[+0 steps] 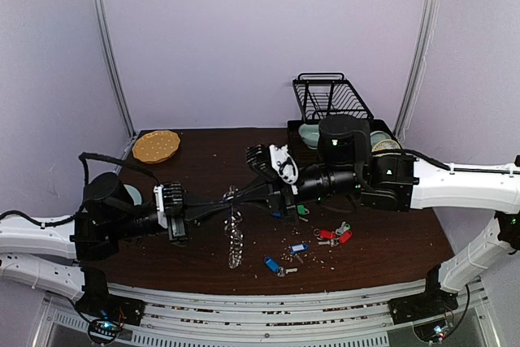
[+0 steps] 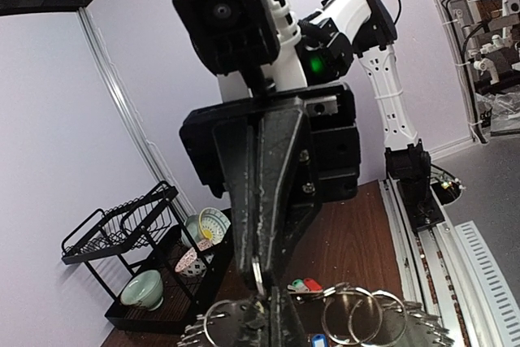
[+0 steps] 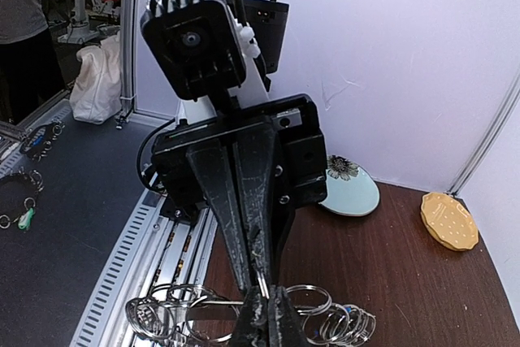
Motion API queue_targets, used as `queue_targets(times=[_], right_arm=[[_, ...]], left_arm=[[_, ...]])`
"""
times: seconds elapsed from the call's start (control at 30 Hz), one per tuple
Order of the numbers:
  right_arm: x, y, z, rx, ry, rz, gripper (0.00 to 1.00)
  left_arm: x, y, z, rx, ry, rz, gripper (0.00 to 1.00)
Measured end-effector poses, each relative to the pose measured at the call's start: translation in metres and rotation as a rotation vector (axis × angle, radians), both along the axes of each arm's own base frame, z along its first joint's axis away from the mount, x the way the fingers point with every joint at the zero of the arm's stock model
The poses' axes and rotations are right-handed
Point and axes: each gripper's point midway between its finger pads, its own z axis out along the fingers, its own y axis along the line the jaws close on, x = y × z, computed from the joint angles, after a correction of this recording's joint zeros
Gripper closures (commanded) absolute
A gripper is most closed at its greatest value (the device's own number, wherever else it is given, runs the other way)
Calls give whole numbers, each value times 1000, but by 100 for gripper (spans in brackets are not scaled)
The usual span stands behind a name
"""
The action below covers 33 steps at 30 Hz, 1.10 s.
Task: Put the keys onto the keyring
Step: Pass from the left arm to the right
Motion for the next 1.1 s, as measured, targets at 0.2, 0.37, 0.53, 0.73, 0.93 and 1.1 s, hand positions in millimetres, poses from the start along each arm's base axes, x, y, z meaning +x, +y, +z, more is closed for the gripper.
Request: queue_targets(times=[0.2, 0.37, 0.53, 0.73, 0.93, 1.1], right_arm=[[10, -5, -12, -90, -57, -43, 100], [40, -5, 4, -237, -109, -173, 100], [45, -12, 3, -326, -133, -234, 100], [40, -8, -11, -330, -46, -274, 100], [85, -10, 0, -201, 175, -592, 100], [128, -29, -5, -63, 364, -846, 100]], left_arm=[[9, 1, -1, 17, 29, 52, 59], [25, -2, 4, 100, 54, 134, 60], [31, -6, -1, 160, 60, 156, 76], [41, -4, -4, 164, 64, 210, 75], [63, 7, 5, 108, 105, 350, 75], [72, 14, 16, 25, 181, 421, 68]])
